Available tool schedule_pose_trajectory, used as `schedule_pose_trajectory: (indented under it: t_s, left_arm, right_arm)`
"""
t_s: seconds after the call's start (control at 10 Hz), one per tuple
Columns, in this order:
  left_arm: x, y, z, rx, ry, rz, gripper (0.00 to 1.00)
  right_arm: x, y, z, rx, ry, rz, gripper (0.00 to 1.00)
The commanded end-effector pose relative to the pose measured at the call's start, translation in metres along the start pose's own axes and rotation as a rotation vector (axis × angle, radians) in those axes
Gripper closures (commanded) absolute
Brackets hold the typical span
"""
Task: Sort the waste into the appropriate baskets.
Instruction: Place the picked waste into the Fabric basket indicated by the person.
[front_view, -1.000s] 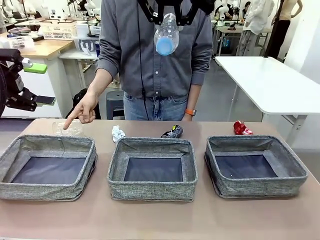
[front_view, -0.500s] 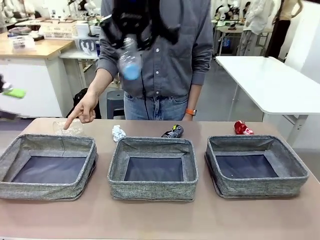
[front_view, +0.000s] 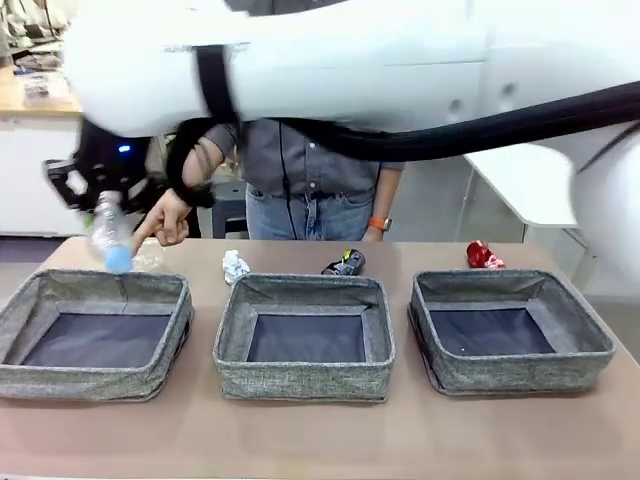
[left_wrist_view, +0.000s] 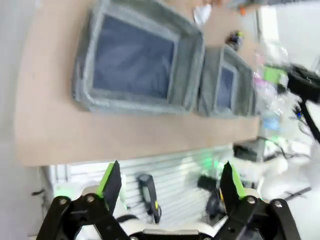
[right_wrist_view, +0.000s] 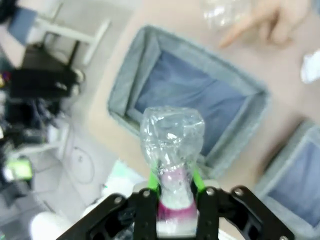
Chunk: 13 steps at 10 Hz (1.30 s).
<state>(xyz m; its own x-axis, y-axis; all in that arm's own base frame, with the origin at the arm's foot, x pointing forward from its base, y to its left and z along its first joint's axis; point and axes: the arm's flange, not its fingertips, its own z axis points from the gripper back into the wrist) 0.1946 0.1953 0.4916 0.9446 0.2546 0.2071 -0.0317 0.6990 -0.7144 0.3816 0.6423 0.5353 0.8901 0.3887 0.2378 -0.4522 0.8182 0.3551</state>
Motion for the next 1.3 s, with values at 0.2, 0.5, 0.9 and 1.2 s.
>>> schedule_pose_trajectory:
  t_s: [0.2, 0.5, 0.9, 1.2]
  left_arm:
    - [0.009, -0.003, 0.002, 0.042, -0.052, 0.010, 0.00]
    - [0.009, -0.003, 0.002, 0.042, -0.052, 0.010, 0.00]
    - [0.009, -0.003, 0.002, 0.042, -0.052, 0.010, 0.00]
    - [0.009, -0.003, 0.002, 0.042, -0.052, 0.010, 0.00]
  right_arm:
    - [-0.003, -0.008, 0.024, -0.010, -0.038, 0.052, 0.75]
    - [0.010, 0.015, -0.024, 0.049, -0.079, 0.236, 0.75]
    - [0.012, -0.002, -0.119, 0.058, -0.082, 0.529, 0.75]
    - [0.012, -0.009, -0.130, 0.118, -0.115, 0.622, 0.75]
